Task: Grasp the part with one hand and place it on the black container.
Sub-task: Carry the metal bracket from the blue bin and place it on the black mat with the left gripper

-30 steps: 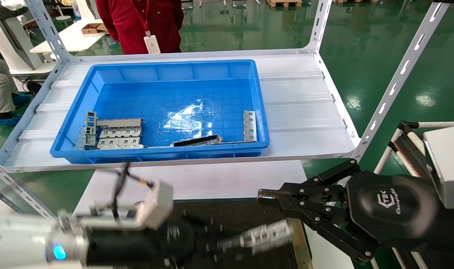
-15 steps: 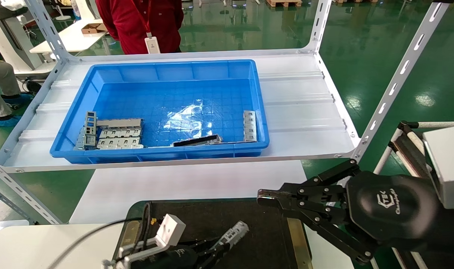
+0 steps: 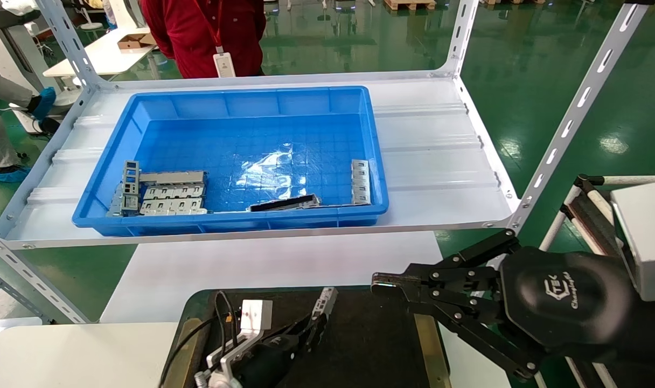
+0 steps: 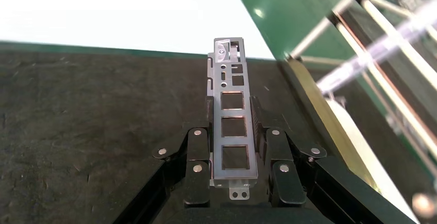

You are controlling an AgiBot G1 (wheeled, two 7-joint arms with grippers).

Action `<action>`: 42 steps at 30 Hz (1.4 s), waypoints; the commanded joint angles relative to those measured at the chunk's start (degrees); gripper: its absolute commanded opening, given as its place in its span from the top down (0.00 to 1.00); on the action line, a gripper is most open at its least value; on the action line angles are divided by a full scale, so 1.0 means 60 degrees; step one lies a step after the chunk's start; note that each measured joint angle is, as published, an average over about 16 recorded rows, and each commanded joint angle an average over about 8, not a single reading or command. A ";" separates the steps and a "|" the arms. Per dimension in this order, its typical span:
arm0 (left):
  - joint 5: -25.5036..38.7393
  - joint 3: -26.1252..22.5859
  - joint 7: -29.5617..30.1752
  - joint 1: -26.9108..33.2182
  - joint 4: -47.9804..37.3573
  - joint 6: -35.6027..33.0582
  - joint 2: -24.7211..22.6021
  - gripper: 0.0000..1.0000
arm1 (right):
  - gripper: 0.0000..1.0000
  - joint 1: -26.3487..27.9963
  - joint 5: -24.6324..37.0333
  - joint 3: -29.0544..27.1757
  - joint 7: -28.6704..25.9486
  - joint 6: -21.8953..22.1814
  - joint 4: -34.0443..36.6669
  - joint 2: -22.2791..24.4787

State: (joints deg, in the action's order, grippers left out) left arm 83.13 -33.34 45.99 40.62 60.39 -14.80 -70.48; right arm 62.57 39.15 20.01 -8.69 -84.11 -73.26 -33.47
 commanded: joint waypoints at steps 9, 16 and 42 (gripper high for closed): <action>0.0365 -0.0320 0.1072 0.0242 -0.1282 0.1608 -0.1017 1.00 | 1.00 0.0000 -0.0001 0.0002 0.0001 0.0001 0.0000 0.0001; 0.0225 -0.0786 0.1513 0.0362 -0.1571 0.2239 -0.1120 1.00 | 1.00 0.0001 -0.0002 0.0003 0.0002 0.0001 0.0000 0.0001; -0.1530 -0.3378 0.2221 0.1252 -0.2569 0.3664 -0.1185 0.66 | 0.61 0.0002 -0.0005 0.0008 0.0004 0.0003 0.0000 0.0003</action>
State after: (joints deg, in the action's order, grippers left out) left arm 73.92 -53.50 59.23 48.10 45.08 7.17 -77.58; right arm 62.58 39.12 20.06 -8.66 -84.09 -73.26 -33.46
